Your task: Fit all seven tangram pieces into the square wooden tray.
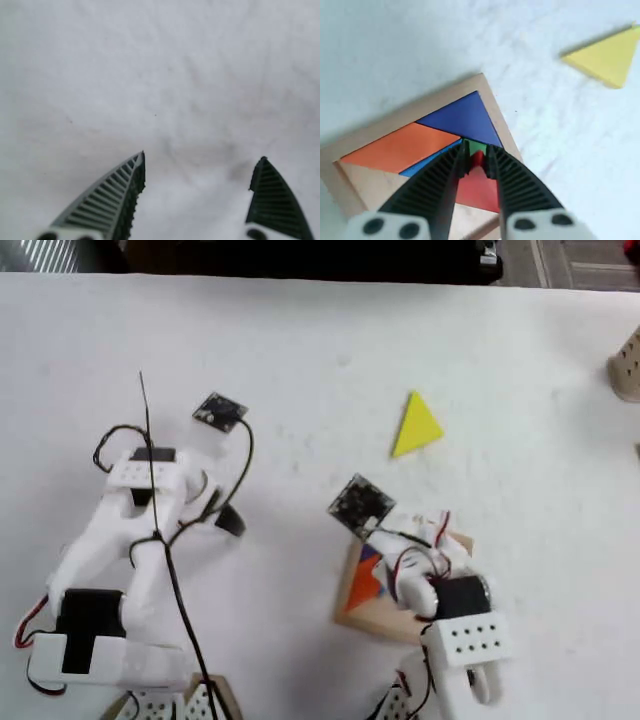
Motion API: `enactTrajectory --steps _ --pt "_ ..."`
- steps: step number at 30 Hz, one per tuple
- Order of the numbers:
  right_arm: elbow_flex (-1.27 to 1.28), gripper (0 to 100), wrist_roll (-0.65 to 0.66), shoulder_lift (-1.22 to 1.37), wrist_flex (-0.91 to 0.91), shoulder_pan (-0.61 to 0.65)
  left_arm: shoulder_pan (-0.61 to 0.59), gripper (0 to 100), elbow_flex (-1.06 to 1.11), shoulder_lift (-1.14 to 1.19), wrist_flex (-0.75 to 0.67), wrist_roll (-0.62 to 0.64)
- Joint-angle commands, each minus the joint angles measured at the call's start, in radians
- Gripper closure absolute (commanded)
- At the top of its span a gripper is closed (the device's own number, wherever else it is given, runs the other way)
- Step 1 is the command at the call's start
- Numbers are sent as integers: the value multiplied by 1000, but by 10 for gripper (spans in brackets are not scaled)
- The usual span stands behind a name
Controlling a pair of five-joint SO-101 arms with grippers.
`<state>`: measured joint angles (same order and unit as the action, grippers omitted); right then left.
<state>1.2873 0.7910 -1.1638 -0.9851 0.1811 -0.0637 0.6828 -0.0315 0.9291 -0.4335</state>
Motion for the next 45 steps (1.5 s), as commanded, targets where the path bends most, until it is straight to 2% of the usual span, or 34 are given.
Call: enactTrajectory --steps 1,6,12,16,24,29,38,45 --pt "-25 981 -25 -50 13 -88 -10 668 -55 -4 -17 12" --pt "-29 981 -158 -56 38 -154 -10 668 -55 -4 -17 12" --pt "-29 978 -181 -54 35 -160 -10 668 -55 -4 -17 12" --pt "-29 977 -247 -54 44 -203 -10 668 -54 -4 -17 12" --pt "-29 977 -255 -53 59 -214 -10 668 -52 -4 -15 12" --pt "-48 977 -322 -48 96 -245 -10 668 -52 -4 -14 12" --pt "-318 981 -371 298 -16 -246 -12 668 -52 -4 -14 12" --pt "-339 981 -420 384 -30 -245 -12 668 -52 -4 -14 12"
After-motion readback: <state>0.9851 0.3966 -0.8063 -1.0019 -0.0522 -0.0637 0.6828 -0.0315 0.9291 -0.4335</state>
